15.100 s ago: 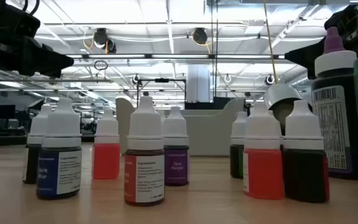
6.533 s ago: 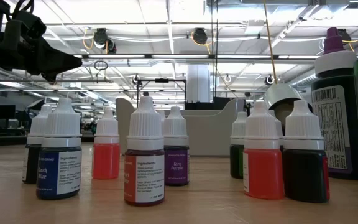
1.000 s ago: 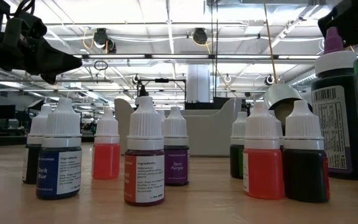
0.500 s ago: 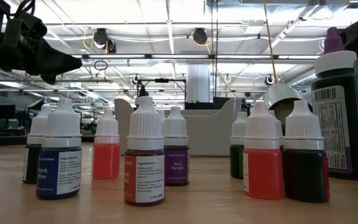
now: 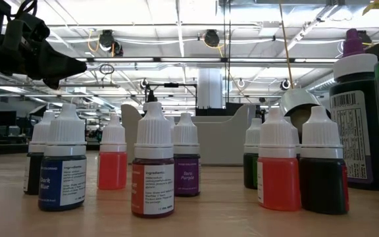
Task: Pick & Place food coloring
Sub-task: Put the big blue bottle into the gray bin
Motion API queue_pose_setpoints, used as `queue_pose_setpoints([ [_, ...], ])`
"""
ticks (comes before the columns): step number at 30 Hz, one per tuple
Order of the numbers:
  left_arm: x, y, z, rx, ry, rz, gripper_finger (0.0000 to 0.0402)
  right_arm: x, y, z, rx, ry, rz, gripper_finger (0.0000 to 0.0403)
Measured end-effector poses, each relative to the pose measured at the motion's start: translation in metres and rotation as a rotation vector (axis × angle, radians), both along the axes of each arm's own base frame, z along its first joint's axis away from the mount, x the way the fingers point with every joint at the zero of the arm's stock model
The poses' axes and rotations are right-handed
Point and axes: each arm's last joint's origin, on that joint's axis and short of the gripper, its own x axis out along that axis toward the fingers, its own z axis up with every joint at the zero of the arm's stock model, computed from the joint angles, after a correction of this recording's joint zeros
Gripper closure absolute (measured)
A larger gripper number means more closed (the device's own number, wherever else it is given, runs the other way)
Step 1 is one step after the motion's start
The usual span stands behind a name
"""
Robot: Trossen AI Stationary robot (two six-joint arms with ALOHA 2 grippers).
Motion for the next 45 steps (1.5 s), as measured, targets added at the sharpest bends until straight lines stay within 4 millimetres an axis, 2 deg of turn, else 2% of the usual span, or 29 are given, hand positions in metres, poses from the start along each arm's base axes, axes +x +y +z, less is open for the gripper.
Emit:
queue_pose_setpoints([
  [7,0.0,0.0,0.0,-0.001,0.0,0.0,0.0362,0.0,0.0,-0.001,-0.003,0.004,-0.001,0.0157],
  [10,0.0,0.0,0.0,-0.001,-0.001,0.0,0.0362,0.0,0.0,-0.001,-0.003,0.004,-0.002,0.0179],
  [20,0.0,0.0,0.0,-0.002,-0.001,0.0,0.0362,0.0,-0.001,-0.002,-0.015,0.011,-0.005,0.0292],
  [26,0.0,0.0,0.0,-0.002,-0.001,0.0,0.0362,-0.001,-0.003,0.005,-0.033,-0.018,-0.018,0.0293],
  [31,0.0,0.0,0.0,-0.002,-0.001,0.0,0.0362,-0.004,-0.008,0.03,-0.055,-0.107,0.013,0.0293],
  [36,0.0,0.0,0.0,-0.002,-0.001,0.0,0.0362,0.0,-0.011,0.074,-0.141,-0.175,0.009,0.0293],
  [41,0.0,0.0,0.0,-0.002,-0.002,0.0,0.0362,0.015,-0.016,0.121,-0.262,-0.22,-0.06,0.0293],
  [45,0.0,0.0,0.0,-0.002,-0.001,0.0,0.0362,0.033,-0.028,0.149,-0.282,-0.285,-0.157,0.0293],
])
